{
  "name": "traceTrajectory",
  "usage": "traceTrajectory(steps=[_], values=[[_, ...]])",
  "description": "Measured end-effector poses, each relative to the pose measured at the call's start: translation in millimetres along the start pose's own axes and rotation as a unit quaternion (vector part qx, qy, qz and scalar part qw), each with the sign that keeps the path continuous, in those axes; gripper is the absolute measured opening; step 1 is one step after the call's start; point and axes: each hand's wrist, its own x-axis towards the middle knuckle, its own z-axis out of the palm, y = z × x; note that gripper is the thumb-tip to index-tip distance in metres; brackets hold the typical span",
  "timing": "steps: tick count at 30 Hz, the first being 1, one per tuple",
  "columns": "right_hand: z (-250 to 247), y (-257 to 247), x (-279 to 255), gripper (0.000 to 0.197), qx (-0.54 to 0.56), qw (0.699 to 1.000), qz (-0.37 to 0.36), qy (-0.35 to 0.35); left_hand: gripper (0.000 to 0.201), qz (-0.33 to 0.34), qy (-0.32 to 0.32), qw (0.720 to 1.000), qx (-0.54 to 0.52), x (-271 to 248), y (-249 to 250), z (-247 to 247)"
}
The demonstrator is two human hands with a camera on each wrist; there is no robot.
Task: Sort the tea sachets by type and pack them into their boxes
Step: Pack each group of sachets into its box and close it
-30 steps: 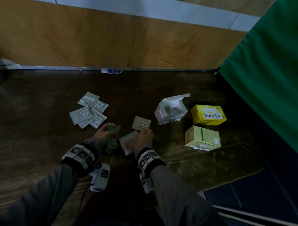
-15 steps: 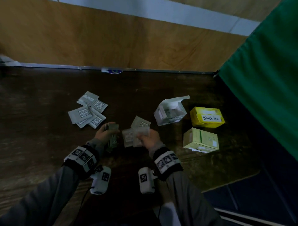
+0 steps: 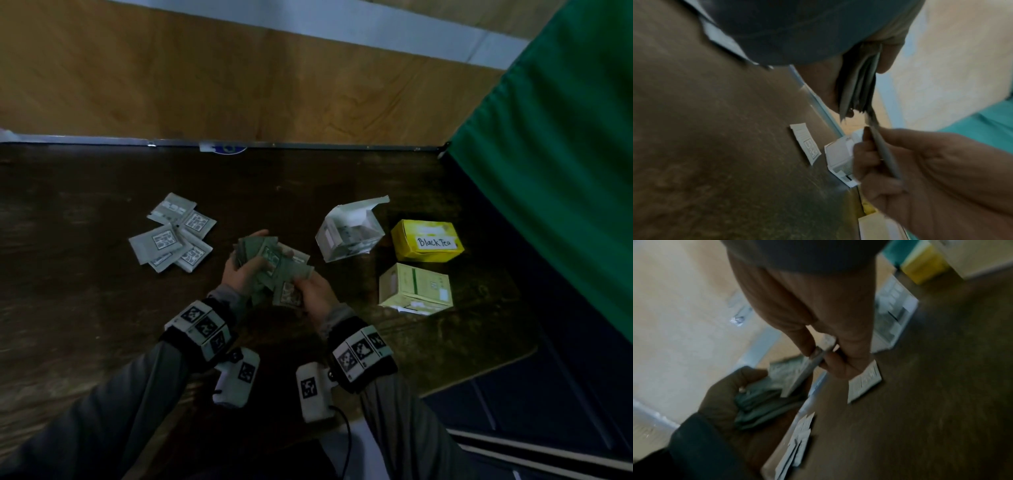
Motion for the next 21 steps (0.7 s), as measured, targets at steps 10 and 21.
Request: traceTrajectory(steps=[10, 21], values=[[5.5, -7.2, -4.4, 0.016, -0.123, 0.976, -0.146, 0.105, 0.023, -0.152, 0.007, 0.988, 0.030, -10.5, 2.1, 5.5], [12.2, -15.3, 50.5, 0.035, -0.463, 0.859, -0.197, 0.092, 0.045, -0.076, 0.119, 0.989, -0.047, -2.4, 2.5, -37.2]])
